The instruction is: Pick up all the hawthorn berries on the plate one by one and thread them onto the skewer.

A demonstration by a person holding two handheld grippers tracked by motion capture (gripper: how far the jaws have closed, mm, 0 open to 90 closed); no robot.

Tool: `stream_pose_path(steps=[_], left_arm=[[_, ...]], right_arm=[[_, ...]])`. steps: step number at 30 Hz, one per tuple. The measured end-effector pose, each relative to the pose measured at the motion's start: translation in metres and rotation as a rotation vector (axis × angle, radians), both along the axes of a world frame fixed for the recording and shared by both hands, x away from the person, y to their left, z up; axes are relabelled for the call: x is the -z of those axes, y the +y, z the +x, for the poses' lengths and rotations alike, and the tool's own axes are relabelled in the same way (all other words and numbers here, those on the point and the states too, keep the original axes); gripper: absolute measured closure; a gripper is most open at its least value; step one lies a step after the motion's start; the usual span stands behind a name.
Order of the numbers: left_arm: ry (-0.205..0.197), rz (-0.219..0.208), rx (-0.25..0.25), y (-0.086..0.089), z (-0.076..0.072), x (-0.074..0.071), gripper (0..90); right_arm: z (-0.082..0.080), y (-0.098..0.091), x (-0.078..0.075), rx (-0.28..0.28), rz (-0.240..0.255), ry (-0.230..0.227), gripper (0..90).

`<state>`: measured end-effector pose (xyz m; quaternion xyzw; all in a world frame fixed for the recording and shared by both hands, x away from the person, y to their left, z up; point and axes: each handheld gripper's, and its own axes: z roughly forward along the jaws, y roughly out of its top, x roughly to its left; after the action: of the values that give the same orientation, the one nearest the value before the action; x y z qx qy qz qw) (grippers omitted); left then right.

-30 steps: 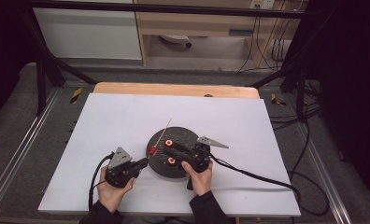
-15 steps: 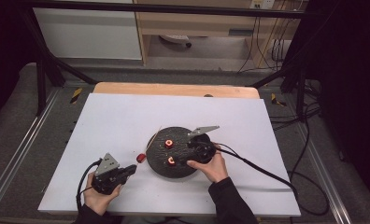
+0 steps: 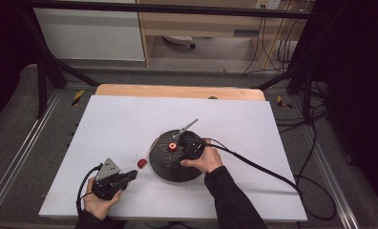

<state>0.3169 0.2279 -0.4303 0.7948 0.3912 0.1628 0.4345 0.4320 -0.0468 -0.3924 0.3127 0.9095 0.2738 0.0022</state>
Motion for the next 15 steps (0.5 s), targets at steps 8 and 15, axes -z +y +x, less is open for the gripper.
stream_pose_path(steps=[8,15], left_arm=[[0.01,-0.005,-0.004,0.001,0.001,0.002,88.5],[0.011,-0.007,-0.001,0.0,0.001,0.002,88.5]], right_arm=[[0.009,0.012,0.007,0.001,-0.05,0.064,39.2],[0.012,0.015,0.015,0.034,-0.058,0.118,46.7]])
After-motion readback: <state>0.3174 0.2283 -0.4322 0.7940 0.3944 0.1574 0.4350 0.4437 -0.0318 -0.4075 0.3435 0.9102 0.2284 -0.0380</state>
